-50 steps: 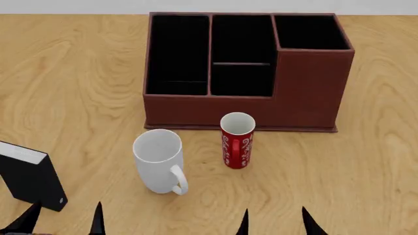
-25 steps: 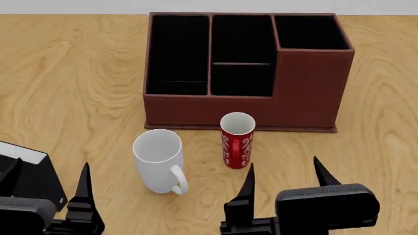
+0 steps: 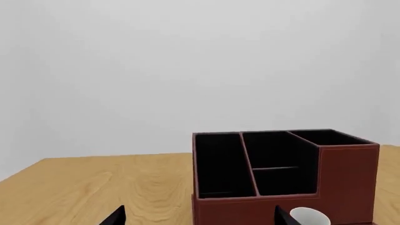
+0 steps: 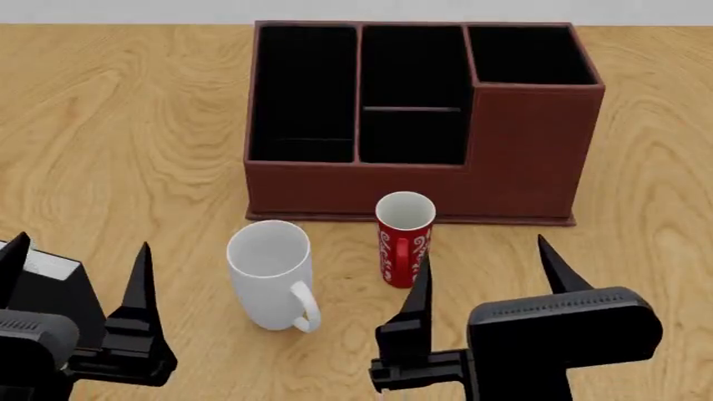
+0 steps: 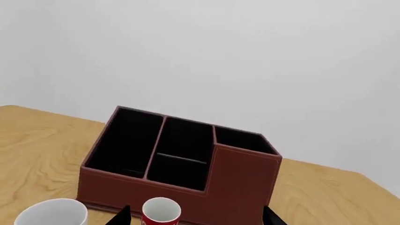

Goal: Pick up the white mug and place it to the right of the caddy.

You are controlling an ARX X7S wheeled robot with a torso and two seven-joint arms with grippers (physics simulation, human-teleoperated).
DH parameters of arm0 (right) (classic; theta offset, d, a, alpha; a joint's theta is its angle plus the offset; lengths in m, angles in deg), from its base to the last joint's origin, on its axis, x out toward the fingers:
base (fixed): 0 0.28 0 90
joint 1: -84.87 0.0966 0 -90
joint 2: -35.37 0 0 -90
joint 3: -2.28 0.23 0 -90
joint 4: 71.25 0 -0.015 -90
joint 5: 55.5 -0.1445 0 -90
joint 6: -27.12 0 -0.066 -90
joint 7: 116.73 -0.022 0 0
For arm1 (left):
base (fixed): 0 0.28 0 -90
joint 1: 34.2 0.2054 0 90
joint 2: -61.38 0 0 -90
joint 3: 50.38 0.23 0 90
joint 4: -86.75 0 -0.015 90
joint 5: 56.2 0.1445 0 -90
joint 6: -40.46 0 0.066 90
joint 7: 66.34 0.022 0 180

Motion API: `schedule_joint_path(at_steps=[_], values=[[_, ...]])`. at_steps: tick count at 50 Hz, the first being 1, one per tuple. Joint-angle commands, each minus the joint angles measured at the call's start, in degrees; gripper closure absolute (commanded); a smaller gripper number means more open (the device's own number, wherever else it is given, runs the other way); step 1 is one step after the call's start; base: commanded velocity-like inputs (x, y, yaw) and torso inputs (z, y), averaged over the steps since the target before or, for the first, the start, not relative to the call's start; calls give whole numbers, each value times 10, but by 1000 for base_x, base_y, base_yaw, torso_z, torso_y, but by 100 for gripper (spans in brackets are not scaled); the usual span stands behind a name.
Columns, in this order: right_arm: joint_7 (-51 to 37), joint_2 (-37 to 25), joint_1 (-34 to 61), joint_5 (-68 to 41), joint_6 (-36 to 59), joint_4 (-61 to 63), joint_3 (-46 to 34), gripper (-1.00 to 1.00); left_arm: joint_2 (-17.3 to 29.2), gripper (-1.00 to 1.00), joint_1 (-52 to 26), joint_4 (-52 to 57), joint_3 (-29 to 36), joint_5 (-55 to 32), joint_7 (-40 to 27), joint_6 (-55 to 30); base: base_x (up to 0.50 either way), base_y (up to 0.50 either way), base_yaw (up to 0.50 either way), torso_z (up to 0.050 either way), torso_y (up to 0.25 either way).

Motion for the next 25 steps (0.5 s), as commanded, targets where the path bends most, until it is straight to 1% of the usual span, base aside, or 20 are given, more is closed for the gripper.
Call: schedule_joint_path(at_steps=[1, 11, 25], values=[[5, -3, 4, -17, 0, -7, 7, -100, 6, -100, -10, 16, 8, -4, -8, -18, 0, 0, 0, 0, 0], [1, -5, 6, -21, 4, -8, 6, -100, 10, -100, -15, 14, 15, -5, -15, -18, 16, 0, 0, 0, 0], [-6, -9, -1, -26, 2, 1, 7, -100, 14, -100, -10, 15, 15, -12, -20, -10, 328, 0, 0, 0, 0]])
